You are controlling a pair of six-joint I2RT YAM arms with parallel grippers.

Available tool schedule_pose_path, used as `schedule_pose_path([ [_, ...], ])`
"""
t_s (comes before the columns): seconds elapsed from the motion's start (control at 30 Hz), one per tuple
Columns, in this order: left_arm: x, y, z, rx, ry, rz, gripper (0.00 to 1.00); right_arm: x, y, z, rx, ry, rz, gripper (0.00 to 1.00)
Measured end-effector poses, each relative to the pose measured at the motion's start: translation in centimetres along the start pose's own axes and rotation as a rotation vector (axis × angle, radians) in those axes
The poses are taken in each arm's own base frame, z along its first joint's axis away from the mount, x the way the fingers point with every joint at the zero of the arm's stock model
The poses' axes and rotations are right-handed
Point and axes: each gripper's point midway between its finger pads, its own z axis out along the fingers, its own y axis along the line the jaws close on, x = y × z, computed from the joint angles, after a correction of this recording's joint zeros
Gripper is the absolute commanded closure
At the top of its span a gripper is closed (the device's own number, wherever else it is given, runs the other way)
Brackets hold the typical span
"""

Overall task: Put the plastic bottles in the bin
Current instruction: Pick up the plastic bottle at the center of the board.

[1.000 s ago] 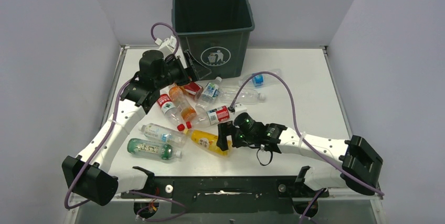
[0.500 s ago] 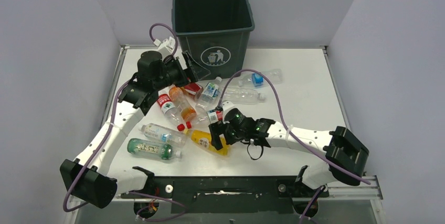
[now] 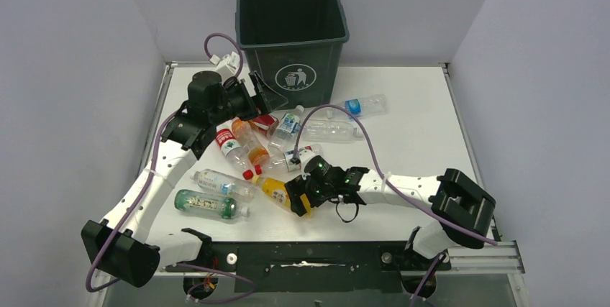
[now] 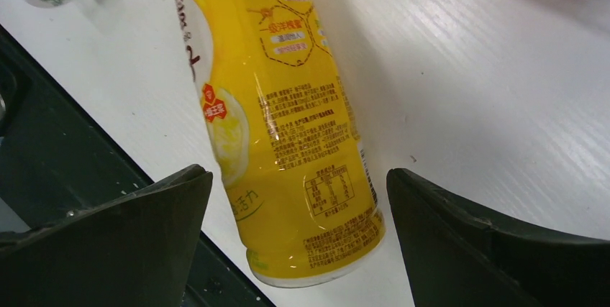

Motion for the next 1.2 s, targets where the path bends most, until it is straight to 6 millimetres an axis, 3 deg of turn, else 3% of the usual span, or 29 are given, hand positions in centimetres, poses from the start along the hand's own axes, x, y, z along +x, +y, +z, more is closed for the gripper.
schedule_pose_path([
  [0.1,0.0,0.0,0.0,0.0,0.001,0.0,0.16,0.9,-0.4,0.6,0.014,0.027,-0.002,0.02],
  [0.4,0.2,-0.1,0.1,0.001,0.004,0.002,0.16,1.7,-0.7,1.2,0.035,0.051,-0.016,0.37],
  [0.5,0.2,-0.2,0.1,0.002,0.005,0.002,0.16,1.9,-0.6,1.0,0.035,0.047,-0.023,0.41],
  [0.67,0.3,-0.2,0.1,0.003,0.005,-0.001,0.16,2.1,-0.5,-0.4,0.036,0.024,-0.031,0.43],
  [1.0,0.4,-0.3,0.1,0.01,0.012,-0.008,0.15,-0.5,0.0,-4.9,0.044,-0.113,-0.015,0.43],
  [1.2,0.7,-0.5,0.3,0.021,0.028,-0.027,0.15,-0.8,-0.6,-6.8,0.079,-0.146,-0.004,0.43],
])
